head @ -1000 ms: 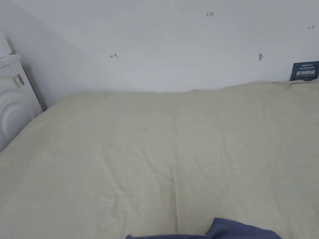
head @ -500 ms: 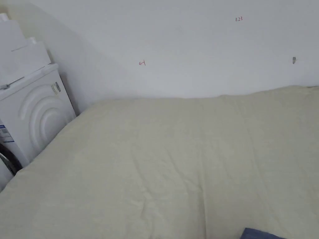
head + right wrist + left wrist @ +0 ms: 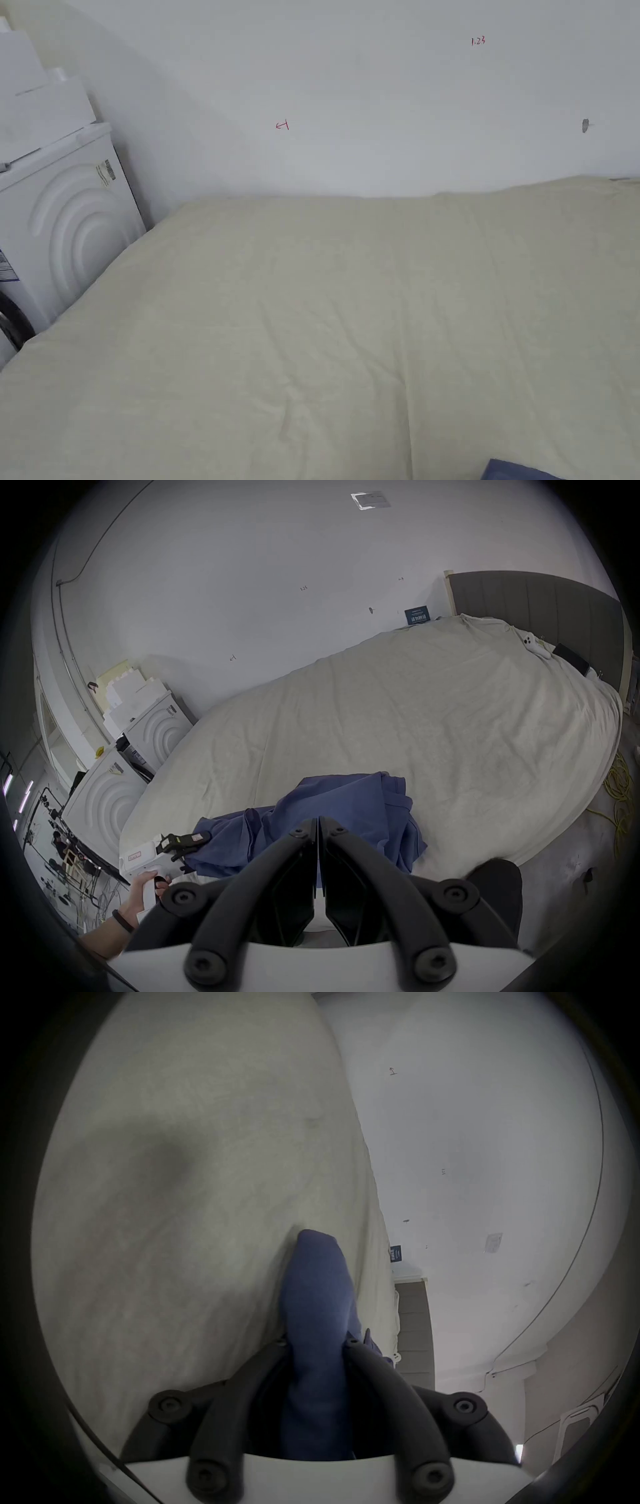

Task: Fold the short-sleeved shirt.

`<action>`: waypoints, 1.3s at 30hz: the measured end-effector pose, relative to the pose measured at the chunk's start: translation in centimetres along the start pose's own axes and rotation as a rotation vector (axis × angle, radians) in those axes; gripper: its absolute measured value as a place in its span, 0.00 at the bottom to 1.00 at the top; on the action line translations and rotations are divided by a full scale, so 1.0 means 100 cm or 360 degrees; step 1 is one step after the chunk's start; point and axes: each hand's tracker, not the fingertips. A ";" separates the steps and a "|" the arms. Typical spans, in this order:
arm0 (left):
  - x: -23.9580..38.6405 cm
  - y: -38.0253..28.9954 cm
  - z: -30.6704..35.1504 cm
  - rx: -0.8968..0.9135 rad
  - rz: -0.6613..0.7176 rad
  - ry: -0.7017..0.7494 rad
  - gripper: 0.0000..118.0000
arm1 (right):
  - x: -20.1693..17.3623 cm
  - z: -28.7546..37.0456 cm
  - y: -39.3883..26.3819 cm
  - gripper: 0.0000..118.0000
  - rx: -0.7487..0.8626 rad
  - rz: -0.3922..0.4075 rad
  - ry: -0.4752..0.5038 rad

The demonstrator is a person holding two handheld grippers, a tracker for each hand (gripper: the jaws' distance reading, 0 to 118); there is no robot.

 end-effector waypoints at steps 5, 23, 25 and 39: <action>0.013 0.025 0.050 0.0150 -0.0032 -0.0053 0.13 | -0.001 0.000 -0.001 0.01 -0.0014 0.0021 -0.0007; 0.158 -0.115 -0.052 -0.0187 -0.1429 0.0608 0.14 | 0.015 0.005 -0.008 0.01 -0.0015 -0.0016 -0.0045; 0.151 -0.135 -0.080 -0.0276 -0.1492 0.0659 0.17 | 0.019 0.010 -0.008 0.01 -0.0006 -0.0026 -0.0083; 0.133 -0.065 -0.008 0.0143 -0.0559 -0.0050 0.16 | 0.028 0.004 -0.011 0.01 -0.0030 -0.0093 -0.0069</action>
